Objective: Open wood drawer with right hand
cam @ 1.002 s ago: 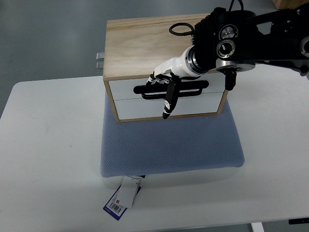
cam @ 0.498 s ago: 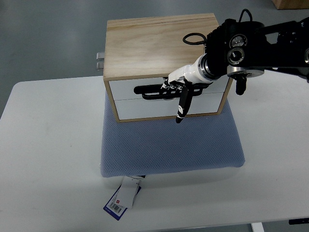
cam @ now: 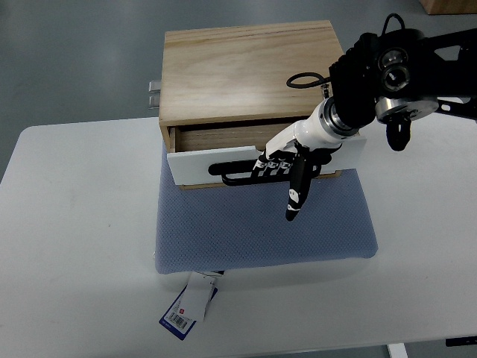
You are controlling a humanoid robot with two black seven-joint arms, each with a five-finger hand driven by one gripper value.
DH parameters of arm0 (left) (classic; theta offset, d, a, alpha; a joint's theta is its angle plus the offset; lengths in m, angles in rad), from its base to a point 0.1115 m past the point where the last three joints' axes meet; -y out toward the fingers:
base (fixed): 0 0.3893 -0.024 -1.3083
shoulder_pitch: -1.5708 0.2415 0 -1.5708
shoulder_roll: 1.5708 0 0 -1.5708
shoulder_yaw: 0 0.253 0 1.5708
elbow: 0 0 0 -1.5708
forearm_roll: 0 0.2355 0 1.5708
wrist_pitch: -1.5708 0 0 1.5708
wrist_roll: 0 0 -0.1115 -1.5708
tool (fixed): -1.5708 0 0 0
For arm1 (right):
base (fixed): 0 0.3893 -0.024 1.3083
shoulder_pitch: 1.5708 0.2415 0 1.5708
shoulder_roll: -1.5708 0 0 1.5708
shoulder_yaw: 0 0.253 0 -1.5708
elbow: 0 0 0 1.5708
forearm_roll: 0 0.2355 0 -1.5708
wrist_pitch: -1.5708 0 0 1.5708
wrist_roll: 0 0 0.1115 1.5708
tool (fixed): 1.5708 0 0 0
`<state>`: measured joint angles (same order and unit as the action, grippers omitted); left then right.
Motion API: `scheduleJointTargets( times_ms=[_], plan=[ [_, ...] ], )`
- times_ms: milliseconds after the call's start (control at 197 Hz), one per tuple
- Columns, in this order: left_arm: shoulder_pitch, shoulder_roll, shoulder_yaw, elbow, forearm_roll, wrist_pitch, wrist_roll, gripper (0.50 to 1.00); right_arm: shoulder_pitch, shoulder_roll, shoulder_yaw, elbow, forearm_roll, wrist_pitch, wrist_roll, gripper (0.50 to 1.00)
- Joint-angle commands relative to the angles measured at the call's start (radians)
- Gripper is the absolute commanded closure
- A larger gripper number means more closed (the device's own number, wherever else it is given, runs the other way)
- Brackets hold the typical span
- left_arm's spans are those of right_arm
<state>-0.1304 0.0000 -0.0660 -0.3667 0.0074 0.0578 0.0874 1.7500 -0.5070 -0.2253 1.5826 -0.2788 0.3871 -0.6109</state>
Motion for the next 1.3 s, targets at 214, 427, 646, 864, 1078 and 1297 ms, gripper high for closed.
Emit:
scheduleJointTargets(
  times_ms=[214,427,646,864,1078,1297],
  plan=[
    [0.000,0.000,-0.002,0.002,-0.001,0.000,0.000,0.500,0.026,-0.030,0.009,0.076,0.013,0.033,0.000,0.562],
    [0.000,0.000,-0.002,0.002,-0.001,0.000,0.000,0.500,0.029,-0.062,0.009,0.119,0.036,0.061,0.000,0.560],
    [0.000,0.000,-0.002,0.002,-0.001,0.000,0.000,0.500,0.039,-0.120,0.012,0.159,0.062,0.114,0.000,0.560],
    [0.000,0.000,-0.002,0.002,-0.001,0.002,0.000,0.500,0.060,-0.120,0.050,0.159,0.066,0.116,0.000,0.560],
    [0.000,0.000,0.000,0.002,-0.001,0.004,0.000,0.500,0.106,-0.180,0.139,0.119,0.061,0.118,0.000,0.560],
    [0.000,0.000,0.002,0.000,0.000,0.002,0.000,0.500,-0.004,-0.274,0.420,-0.167,0.055,0.064,0.000,0.558]
  ],
)
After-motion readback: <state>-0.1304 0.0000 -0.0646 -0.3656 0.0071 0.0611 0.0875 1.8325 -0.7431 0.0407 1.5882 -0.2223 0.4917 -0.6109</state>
